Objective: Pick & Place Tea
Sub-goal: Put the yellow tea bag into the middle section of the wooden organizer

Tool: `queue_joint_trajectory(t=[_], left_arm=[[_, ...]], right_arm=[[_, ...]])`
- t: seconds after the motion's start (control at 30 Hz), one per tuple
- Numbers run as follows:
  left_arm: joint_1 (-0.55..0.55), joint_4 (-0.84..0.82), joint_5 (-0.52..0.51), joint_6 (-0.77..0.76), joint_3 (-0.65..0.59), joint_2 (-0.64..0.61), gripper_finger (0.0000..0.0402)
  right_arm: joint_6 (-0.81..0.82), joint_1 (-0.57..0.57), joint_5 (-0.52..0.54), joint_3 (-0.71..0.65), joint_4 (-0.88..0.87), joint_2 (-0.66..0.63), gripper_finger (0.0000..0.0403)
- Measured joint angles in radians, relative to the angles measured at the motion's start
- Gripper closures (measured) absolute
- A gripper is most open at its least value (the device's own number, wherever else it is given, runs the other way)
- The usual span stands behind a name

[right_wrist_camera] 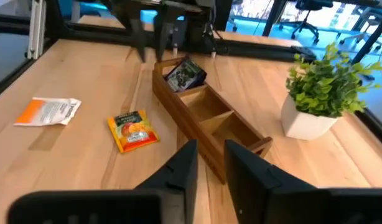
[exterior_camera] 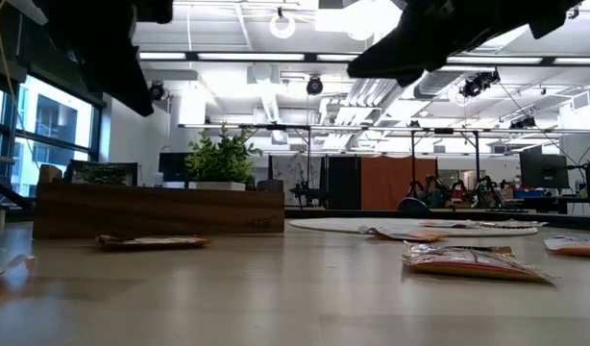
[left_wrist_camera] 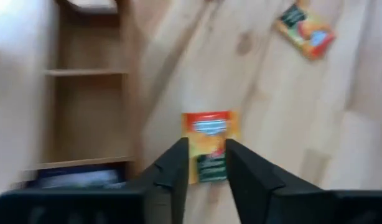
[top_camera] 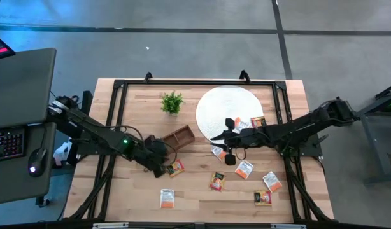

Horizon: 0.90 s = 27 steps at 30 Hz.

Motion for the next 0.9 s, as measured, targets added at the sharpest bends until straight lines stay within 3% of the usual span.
queue_joint_trajectory(t=[0.17,0.37,0.5,0.9], left_arm=[[-0.001,0.131,0.054,-0.143,0.000,0.103,0.0260],[-0.001,0.112,0.121,-0.280,-0.003,0.231,0.0257],[-0.001,0.123,0.145,-0.292,-0.002,0.288,0.0257],[-0.001,0.088,0.152,-0.272,0.005,0.360,0.0257]], right_arm=[[-0.003,-0.001,0.004,0.011,-0.002,0.076,0.0285],[-0.009,-0.026,-0.022,0.011,0.037,0.118,0.0263],[-0.024,-0.039,-0.110,0.012,0.065,0.132,0.0261],[-0.026,-0.039,-0.134,0.011,0.088,0.132,0.0261]])
